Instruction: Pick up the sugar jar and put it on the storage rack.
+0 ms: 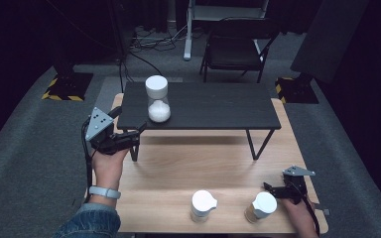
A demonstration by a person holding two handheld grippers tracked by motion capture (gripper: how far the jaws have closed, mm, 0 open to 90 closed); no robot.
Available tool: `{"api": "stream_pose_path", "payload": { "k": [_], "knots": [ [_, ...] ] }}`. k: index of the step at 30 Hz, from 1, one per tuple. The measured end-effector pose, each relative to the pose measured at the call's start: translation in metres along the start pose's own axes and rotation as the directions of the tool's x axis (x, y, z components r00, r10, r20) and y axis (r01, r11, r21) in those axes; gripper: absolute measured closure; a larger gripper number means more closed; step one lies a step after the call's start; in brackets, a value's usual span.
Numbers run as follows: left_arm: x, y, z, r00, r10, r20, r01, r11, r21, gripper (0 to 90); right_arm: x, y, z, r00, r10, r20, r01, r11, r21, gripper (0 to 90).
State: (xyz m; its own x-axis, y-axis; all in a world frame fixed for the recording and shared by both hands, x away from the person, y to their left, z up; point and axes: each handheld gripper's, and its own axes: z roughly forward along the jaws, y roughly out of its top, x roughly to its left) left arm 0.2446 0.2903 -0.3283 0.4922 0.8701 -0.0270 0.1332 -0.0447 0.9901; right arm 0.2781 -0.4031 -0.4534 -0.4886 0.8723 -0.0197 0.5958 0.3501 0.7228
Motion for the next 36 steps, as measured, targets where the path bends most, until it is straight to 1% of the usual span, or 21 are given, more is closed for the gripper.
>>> {"api": "stream_pose_path", "payload": {
  "k": [7,15,19,25,29,32,36],
  "knots": [
    [0.002,-0.011,-0.004,1.0000,0.003,0.000,-0.003,0.9999,0.015,9.2,0.000,0.000,0.000,1.0000,0.001,0.001,-0.001,1.000,0.000,0.5],
    [0.005,-0.024,-0.008,0.9999,-0.010,-0.005,0.010,0.9993,0.036,9.2,0.000,0.000,0.000,1.0000,0.001,0.001,-0.001,1.000,0.000,0.5],
    [0.006,-0.034,-0.009,0.9999,-0.014,-0.004,0.015,0.9990,0.042,9.2,0.000,0.000,0.000,1.0000,0.001,0.001,-0.001,1.000,0.000,0.5],
    [0.008,-0.045,-0.012,0.9997,-0.020,-0.015,0.021,0.9979,0.062,9.3,0.000,0.000,0.000,1.0000,0.002,0.001,-0.002,1.000,0.000,0.5],
    [0.008,-0.051,-0.015,0.9995,-0.015,-0.026,0.017,0.9970,0.075,9.5,0.000,0.000,0.000,1.0000,0.002,0.000,-0.002,1.000,0.000,0.5],
    [0.009,-0.057,-0.017,0.9996,-0.004,-0.026,0.006,0.9961,0.087,10.1,0.000,0.000,0.000,1.0000,0.002,0.001,-0.002,1.000,0.000,0.5],
    [0.009,-0.064,-0.019,0.9996,-0.002,-0.027,0.004,0.9948,0.102,10.3,0.000,0.000,0.000,1.0000,0.001,0.000,-0.001,1.000,0.000,0.5]
  ]
}}
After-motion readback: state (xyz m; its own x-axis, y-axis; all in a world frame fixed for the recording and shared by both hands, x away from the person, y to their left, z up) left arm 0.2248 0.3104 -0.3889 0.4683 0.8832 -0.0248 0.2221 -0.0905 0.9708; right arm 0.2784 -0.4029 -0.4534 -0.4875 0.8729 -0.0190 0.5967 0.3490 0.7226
